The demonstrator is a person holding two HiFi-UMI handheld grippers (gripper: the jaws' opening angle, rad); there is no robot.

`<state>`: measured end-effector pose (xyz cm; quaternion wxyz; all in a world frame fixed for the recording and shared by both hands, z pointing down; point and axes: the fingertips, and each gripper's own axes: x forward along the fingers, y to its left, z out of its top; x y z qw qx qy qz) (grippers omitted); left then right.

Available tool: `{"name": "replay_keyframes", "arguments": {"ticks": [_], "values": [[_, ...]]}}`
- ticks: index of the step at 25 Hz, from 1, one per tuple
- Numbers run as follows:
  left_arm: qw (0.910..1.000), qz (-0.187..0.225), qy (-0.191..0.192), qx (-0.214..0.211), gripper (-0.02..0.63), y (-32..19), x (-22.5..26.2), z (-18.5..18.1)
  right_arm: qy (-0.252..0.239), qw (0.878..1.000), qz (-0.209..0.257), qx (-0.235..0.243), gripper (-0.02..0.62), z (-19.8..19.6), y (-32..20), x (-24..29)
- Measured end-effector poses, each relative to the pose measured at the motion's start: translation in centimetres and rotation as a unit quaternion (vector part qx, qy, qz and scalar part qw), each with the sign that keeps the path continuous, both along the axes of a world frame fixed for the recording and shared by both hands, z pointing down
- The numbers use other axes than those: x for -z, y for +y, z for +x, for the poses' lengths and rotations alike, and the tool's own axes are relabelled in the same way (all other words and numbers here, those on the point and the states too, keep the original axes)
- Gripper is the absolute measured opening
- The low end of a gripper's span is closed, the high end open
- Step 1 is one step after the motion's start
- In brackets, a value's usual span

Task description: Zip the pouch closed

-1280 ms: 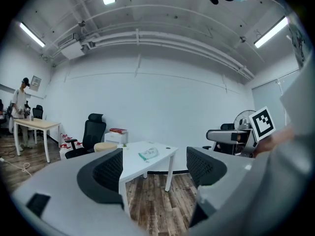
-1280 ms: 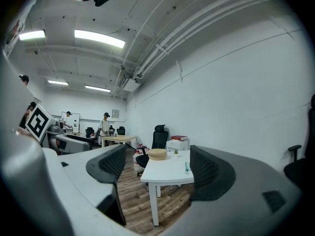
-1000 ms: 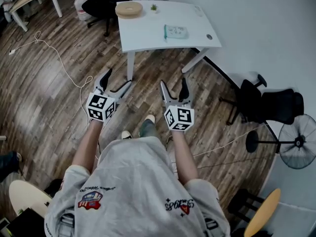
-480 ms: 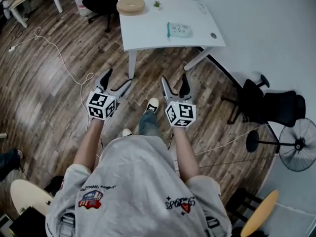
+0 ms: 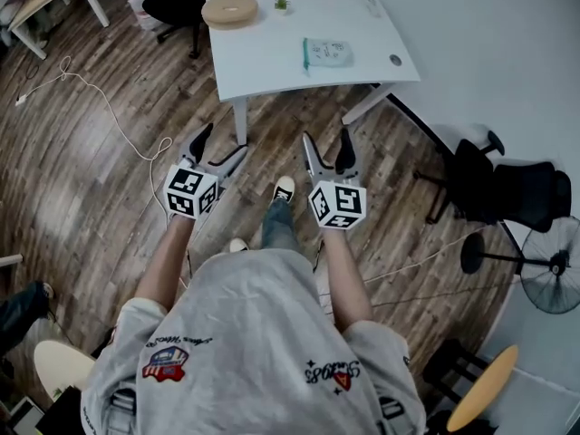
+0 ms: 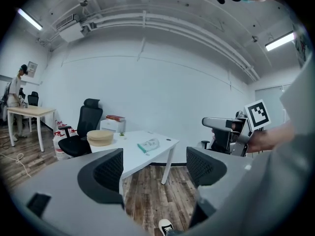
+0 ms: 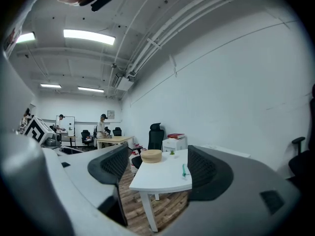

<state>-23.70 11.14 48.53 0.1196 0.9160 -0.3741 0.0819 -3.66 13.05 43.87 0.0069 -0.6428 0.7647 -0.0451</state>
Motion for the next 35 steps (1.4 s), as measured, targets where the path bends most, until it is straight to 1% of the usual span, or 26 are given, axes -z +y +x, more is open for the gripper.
{"name": "replay_keyframes", "arguments": {"ticks": [6,9,16,22,27,31,35], "values": [[0.9998,-0.004,-0.009,-0.015,0.387,-6.0,-0.5,4.9,-0.02,1.0,0.001,-0.015,0.353,4.8,-5.7,-0.4],[0.9998,-0.004,-0.014,-0.013,0.387,-9.6,-0.1,7.3,-0.025,1.0,0.005,-0.014,0.334,7.3,-9.6,-0.2],[0.9995,-0.002,-0.009,0.031,0.387,-19.0,2.0,11.3,-0.034,0.999,0.007,0.02,0.333,11.9,-20.1,1.7],[0.9977,-0.006,-0.018,0.065,0.387,-25.5,2.1,14.4,-0.025,0.998,-0.006,0.065,0.331,14.3,-27.8,0.7],[0.9965,-0.022,-0.028,0.076,0.387,-28.2,0.6,17.1,-0.007,0.996,-0.022,0.087,0.305,16.2,-31.7,-1.7],[0.995,-0.043,-0.029,0.086,0.387,-29.8,-1.0,17.8,-0.001,0.995,-0.042,0.094,0.304,16.8,-32.9,-3.7],[0.9953,-0.046,-0.03,0.08,0.387,-31.6,-1.3,19.2,0.009,0.994,-0.056,0.097,0.302,17.6,-34.0,-5.1]]}}
